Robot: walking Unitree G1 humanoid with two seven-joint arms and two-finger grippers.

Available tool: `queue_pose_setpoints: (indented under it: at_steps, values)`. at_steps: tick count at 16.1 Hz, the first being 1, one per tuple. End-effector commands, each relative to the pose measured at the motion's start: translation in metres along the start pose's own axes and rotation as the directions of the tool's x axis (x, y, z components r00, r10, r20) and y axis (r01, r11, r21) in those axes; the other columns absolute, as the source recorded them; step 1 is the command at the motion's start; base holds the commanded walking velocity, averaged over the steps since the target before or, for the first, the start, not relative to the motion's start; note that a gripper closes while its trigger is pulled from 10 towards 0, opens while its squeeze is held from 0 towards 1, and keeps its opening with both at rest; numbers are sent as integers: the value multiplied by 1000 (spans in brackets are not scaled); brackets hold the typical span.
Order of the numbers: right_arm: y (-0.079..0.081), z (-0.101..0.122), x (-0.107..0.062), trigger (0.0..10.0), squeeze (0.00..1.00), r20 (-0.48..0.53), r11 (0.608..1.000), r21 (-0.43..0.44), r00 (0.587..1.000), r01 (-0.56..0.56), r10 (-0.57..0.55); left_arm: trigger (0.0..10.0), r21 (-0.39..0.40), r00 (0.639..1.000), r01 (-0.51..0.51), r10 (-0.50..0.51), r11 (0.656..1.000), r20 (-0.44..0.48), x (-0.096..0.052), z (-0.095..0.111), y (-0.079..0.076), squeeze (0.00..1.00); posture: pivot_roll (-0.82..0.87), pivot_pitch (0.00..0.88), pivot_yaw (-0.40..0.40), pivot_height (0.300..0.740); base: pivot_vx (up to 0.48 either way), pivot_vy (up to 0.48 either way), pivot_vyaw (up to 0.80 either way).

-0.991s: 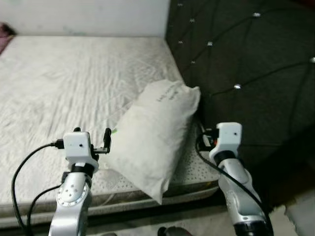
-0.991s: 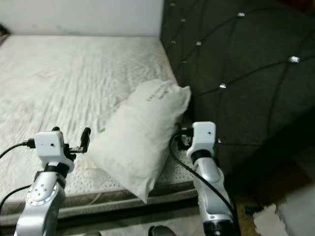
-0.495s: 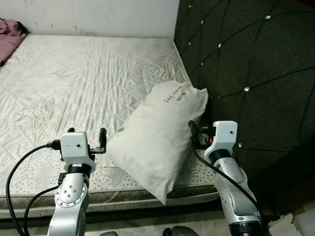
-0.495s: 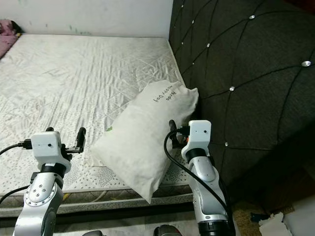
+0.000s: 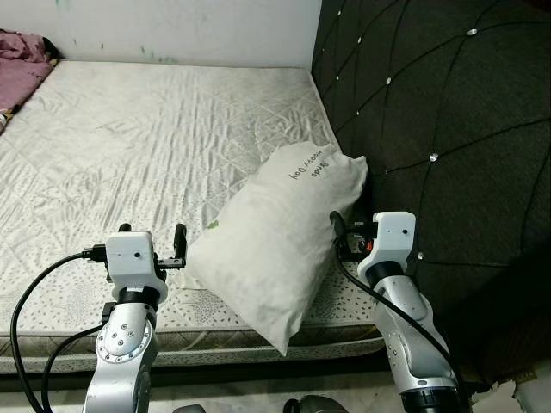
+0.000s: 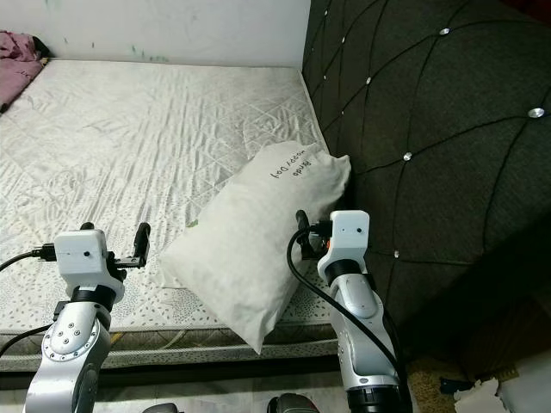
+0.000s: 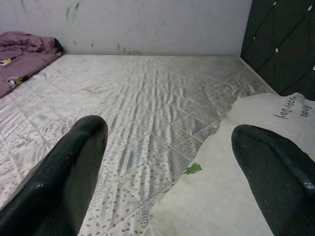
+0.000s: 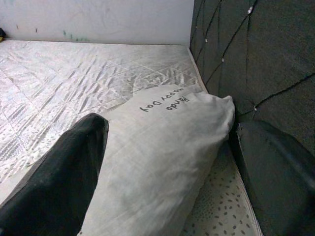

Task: Clean up the room

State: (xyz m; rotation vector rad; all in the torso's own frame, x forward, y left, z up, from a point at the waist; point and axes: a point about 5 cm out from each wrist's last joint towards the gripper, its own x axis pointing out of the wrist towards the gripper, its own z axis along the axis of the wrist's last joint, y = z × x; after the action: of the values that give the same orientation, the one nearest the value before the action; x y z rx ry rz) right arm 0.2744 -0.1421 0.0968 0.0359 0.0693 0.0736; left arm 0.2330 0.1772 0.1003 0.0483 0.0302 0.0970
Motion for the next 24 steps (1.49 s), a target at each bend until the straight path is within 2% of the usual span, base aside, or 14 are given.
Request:
queue_pose_setpoints:
  at_steps: [1,5,15,24]
  values:
    - [-2,3,-1,10000,0,5,1000,2,1000,2,-2,10000,6,1000,0,0,1000,7,-1,3,0,0,70,20,-29,740,0,0,0]
    - [-1,3,-1,10000,0,3,1000,3,1000,2,-2,10000,5,1000,-9,9,1000,7,-1,3,1,0,70,20,-28,740,0,0,0]
    - [0,2,2,10000,0,0,1000,-8,1000,-17,17,10000,-14,999,-35,35,999,13,3,4,3,0,67,21,-28,620,0,0,0]
    - [1,0,3,10000,0,-8,999,-17,1000,-28,28,10000,-25,998,-56,56,998,4,2,4,3,0,69,21,-34,620,0,0,0]
